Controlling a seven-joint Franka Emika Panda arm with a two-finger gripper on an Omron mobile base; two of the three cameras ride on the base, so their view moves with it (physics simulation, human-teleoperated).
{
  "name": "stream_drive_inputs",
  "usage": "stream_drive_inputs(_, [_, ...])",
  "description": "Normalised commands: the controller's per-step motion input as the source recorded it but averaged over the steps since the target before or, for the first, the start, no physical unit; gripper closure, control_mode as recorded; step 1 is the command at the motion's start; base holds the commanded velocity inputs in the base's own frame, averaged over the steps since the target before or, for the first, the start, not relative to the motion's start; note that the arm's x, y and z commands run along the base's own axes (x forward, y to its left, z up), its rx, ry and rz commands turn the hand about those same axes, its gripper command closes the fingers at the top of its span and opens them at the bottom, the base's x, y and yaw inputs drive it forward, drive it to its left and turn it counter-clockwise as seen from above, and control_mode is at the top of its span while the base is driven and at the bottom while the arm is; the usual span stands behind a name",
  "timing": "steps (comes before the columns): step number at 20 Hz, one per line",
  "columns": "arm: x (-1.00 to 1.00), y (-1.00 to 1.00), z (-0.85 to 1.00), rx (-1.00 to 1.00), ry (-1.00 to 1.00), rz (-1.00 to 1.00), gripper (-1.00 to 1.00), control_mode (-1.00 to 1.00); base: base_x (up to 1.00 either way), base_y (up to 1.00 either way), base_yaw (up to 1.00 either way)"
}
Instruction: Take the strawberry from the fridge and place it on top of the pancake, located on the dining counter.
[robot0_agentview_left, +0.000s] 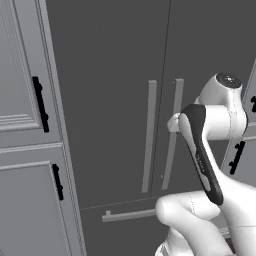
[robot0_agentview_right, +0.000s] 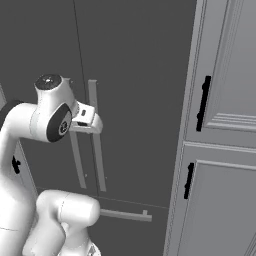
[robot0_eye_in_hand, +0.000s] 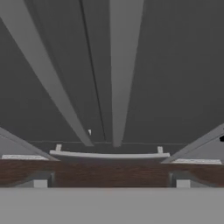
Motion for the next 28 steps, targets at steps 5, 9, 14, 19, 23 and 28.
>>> stream_drive_inputs(5, [-0.09, 0.00, 0.00, 0.00, -0.08, -0.02, -1.00, -1.00, 0.00, 0.00, 0.00])
stream_drive_inputs(9, [0.00, 0.00, 0.00, 0.00, -0.05, 0.00, -1.00, -1.00, 0.00, 0.00, 0.00])
stream_drive_inputs(14, [-0.01, 0.00, 0.00, 0.00, -0.13, -0.01, -1.00, -1.00, 0.00, 0.00, 0.00])
stream_drive_inputs(19, [0.00, 0.00, -0.05, 0.00, -0.06, -0.01, -1.00, 1.00, -0.02, 0.00, 0.00])
stream_drive_inputs(23, [0.00, 0.00, 0.00, 0.00, 0.00, 0.00, -1.00, 1.00, -0.55, 0.00, 0.00])
stream_drive_inputs(28, [0.00, 0.00, 0.00, 0.00, 0.00, 0.00, -1.00, 1.00, -0.53, 0.27, 0.00])
